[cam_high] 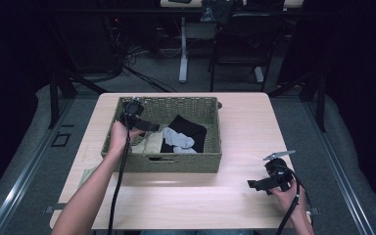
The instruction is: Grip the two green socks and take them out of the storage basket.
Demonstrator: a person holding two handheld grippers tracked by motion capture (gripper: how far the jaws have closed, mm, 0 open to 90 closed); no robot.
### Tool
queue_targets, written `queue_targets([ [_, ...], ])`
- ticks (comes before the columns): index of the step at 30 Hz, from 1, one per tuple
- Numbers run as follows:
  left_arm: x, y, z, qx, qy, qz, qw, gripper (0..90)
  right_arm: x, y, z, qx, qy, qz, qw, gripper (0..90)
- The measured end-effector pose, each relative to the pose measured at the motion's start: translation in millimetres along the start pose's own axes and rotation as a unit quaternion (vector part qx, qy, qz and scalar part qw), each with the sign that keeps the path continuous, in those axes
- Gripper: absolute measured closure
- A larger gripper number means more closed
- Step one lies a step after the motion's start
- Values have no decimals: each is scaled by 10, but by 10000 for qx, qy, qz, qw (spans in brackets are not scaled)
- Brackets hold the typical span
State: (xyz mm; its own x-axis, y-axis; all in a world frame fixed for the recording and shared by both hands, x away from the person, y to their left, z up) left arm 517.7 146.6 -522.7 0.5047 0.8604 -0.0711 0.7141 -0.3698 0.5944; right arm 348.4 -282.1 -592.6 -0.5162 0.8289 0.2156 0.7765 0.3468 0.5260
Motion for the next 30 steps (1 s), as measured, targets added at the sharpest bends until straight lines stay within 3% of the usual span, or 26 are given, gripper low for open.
queue_targets([
  [6,-24,34,164,107,-145,147,9997,21,-1,1,0,-2,1,-10,10000,0],
  [14,-86,32,348,460,-224,356,9981,88,-4,-1,-3,-17,37,9,10000,0],
  [24,-124,20,511,829,-319,497,9948,287,-1,1,-6,-23,26,11,10000,0],
  [27,-135,-3,552,1030,-318,476,9930,455,-1,2,-2,-17,10,-10,10000,0],
  [30,-151,-27,592,1198,-381,527,9907,545,2,5,-4,-8,7,-29,10000,0],
])
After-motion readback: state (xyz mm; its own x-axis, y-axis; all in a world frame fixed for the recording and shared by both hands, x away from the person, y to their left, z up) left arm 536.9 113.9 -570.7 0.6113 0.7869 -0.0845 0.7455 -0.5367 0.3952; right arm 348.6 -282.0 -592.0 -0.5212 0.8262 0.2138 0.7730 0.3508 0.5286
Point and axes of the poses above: each handheld gripper's, and its own axes: z roughly forward along the jaws, y roughly out of its top, x roughly to its left, the point moved 5 cm from there along z, roughly forward along the jaws, and after that the axes turned 4 degrees about y, right-handed, at the moved point
